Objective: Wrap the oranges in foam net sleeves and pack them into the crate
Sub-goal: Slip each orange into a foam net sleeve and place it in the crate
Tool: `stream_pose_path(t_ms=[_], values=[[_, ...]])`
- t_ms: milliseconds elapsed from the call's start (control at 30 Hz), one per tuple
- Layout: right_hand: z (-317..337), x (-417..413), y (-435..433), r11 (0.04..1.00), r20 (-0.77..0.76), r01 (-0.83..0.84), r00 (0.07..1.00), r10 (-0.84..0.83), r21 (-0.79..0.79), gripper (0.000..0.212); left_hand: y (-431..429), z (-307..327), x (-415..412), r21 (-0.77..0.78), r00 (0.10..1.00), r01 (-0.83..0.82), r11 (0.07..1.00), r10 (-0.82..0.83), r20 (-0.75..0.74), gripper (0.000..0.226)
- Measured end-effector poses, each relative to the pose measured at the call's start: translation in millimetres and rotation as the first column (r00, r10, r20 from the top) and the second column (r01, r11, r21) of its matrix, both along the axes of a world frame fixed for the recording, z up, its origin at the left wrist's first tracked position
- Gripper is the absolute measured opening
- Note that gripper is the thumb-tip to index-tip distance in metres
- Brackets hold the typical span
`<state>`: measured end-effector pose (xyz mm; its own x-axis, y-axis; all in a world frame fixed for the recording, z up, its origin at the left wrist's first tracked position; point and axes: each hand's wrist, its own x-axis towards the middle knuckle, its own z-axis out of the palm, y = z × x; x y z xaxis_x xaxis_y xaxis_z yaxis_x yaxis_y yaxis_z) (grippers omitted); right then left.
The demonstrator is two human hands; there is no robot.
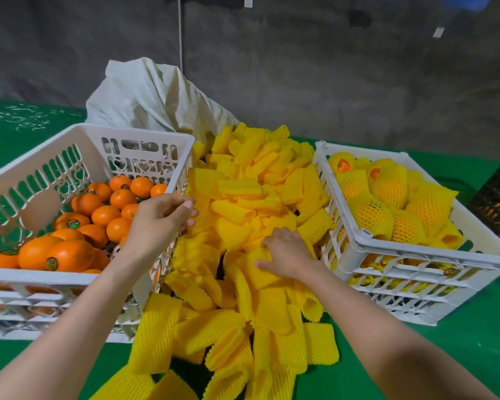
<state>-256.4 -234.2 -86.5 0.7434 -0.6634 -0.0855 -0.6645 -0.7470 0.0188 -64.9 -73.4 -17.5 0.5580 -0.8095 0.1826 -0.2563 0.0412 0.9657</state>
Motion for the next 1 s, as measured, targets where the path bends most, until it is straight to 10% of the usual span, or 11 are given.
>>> stream_pose_path(t_ms=[233,367,500,633,800,1000], values=[[36,12,0,0.961,0.546,0.088,0.808,-0.222,0.261,0.023,5,3,4,0.006,1.0,-0.008,1.0,0.008,-0.022,0.012],[79,21,15,0.886,0.76,-0.155,0.591,-0.272,0.437,0.019,4,9,-3,0.012,1.0,0.014,1.0,-0.014,-0.006,0.011],[92,35,42,0.77,0.785,-0.387,0.576,-0.228,0.507,0.018,2,22,-8,0.191,0.963,0.269,0.944,-0.266,-0.039,0.023],[79,53,61,0.935,0.809,-0.208,0.575,-0.121,0.287,0.02,2,16,-14,0.219,0.939,0.021,0.975,-0.094,0.33,0.015],[70,71,85,0.973,0.817,-0.08,0.531,0.224,-0.214,0.025,15,9,-14,0.077,0.926,-0.185,0.98,0.147,0.347,0.025],[86,112,100,0.92,0.923,-0.367,0.385,0.017,0.136,0.009,39,20,30,0.003,0.986,0.154,0.988,-0.153,-0.059,0.032]])
